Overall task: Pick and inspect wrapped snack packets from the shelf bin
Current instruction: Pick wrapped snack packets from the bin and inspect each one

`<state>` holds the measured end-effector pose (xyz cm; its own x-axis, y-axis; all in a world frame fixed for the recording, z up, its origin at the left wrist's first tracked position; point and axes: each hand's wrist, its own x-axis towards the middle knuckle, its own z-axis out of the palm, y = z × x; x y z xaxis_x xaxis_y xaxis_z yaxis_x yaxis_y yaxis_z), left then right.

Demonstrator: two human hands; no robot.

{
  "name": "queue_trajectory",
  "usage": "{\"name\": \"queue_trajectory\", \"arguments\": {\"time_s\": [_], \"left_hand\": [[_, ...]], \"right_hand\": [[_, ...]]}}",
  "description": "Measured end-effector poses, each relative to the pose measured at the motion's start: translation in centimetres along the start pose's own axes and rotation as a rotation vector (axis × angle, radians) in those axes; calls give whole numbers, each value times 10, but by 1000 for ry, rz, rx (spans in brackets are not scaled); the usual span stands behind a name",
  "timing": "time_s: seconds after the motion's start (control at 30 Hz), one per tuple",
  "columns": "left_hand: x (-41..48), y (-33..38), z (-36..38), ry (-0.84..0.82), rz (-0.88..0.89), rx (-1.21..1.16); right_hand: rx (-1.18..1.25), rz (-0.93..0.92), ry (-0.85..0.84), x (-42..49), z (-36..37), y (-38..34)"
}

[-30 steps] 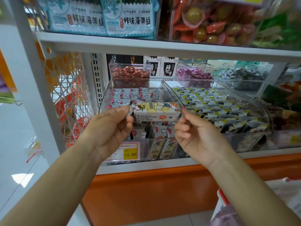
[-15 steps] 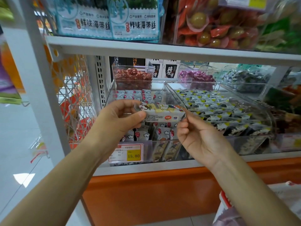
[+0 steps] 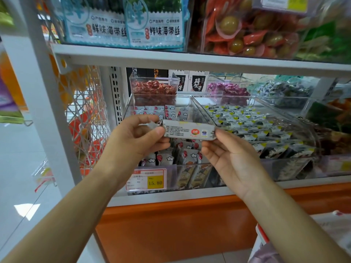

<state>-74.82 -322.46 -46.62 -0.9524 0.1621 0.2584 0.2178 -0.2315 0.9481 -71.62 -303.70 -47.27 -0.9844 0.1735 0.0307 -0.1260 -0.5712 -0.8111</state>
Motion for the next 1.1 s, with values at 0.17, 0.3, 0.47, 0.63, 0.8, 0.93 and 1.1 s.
{"name": "queue_trajectory", "arguments": {"time_s": [0.17,0.3,0.47,0.63,0.8,0.93,1.1], "left_hand": [[-1,0,3,-24,-1,-28],[0,-1,2,10,-29,-103],[0,-1,-1,37,-35,-134],[0,1,-4,82,30,37],[-2,6,-4,30,49,135],[-1,8,-4,-9,-23,100],[-4,7,-4,-9,47,280]], "right_hand": [[51,35,33,0,1,1],[130,64,-1,0,1,1],[143,54,-49,0,1,2],[132,91,-27,-1,2,2],[-49,-13,6,-1,0,1],[-134,-111,-4,0,-3,2],[-191,-196,-15,1,-4,3]]}}
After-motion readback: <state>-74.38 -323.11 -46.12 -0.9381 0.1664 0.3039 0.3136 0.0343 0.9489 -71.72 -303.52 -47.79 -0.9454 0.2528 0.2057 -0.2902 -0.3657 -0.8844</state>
